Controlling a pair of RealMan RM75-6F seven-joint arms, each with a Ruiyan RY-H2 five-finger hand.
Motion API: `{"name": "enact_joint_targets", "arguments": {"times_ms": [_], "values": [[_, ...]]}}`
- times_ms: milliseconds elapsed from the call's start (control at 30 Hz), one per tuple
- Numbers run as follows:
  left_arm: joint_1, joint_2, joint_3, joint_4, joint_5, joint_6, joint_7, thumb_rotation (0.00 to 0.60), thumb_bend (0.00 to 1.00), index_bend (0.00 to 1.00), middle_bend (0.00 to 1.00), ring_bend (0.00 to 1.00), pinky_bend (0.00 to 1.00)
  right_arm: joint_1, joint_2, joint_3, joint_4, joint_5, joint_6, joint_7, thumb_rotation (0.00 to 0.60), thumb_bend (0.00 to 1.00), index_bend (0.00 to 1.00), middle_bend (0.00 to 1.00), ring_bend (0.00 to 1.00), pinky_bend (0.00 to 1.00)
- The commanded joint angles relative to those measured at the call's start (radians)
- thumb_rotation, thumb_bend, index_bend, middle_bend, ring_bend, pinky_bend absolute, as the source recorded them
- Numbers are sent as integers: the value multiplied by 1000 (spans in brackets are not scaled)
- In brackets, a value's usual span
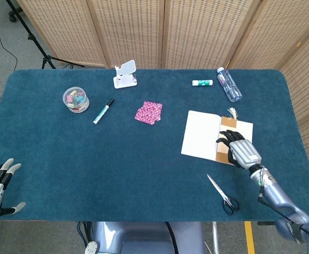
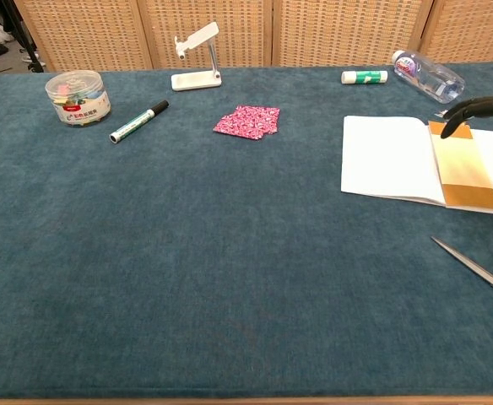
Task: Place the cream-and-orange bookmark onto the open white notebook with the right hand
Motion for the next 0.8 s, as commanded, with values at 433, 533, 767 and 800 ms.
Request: {"name": "enact_joint_targets", "arguments": {"times_ms": [433, 533, 767, 800], "values": [[0, 3, 2, 6, 4, -3, -7, 600, 0, 0, 0, 0, 0, -4, -84, 49, 170, 81, -118, -1, 600, 1000, 228, 108, 0, 74], [0, 1, 2, 5, 3, -6, -1, 600, 0, 0, 0, 0, 0, -9, -89, 49, 190, 81, -131, 5, 600, 1000, 228, 108, 0, 74], [1, -4, 3, 3, 2, -6, 9, 600, 0, 0, 0, 0, 0, -13, -111, 44, 229, 60, -146, 10, 600, 1000, 228, 109, 0, 74], [1, -4, 2, 4, 0, -6, 9, 600, 0, 0, 0, 0, 0, -14, -115, 43, 233, 57, -147, 11, 600, 1000, 228, 109, 0, 74]]}}
